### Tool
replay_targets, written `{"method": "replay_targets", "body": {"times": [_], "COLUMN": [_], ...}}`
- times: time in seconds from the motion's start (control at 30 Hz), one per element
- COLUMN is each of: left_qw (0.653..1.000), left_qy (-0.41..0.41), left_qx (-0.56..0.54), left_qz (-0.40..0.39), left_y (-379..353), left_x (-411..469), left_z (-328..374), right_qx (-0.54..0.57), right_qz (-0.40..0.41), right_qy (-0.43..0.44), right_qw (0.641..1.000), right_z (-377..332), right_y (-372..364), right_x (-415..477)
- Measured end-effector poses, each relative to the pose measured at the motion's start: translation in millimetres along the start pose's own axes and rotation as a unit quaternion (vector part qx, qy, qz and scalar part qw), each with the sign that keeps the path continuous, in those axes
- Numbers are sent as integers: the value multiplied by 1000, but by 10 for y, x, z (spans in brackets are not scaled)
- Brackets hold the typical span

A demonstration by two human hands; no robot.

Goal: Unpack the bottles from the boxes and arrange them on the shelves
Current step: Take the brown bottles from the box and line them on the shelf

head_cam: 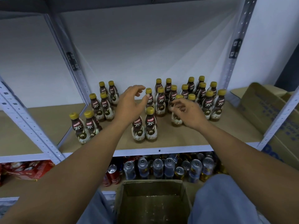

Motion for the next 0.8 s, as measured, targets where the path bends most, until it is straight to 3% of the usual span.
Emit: {"method": "replay_targets", "body": {"times": [0.27,0.47,0.8], "left_qw": [994,984,981], "left_qy": [-18,18,61], "left_qx": [-41,-9,-15], "left_qz": [-102,-176,-181], "left_y": [-796,-1399,-1759], "left_x": [146,26,-177], "left_z": [611,429,110], "right_qx": [-29,-46,-20], "right_qz": [84,32,-70], "right_qy": [2,-27,-32], "right_qw": [996,998,997], "right_z": [407,609,836], "right_y": [653,720,476], "right_x": [348,498,612]}}
Point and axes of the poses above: each hand's wrist, its own x-axis towards the middle knuckle, its own y-axis out of the back of the hand, z = x × y, the point moved 1 cm from there along x, towards the middle knuckle, and after that the axes turned 11 degrees about z, right-handed, at the moved point
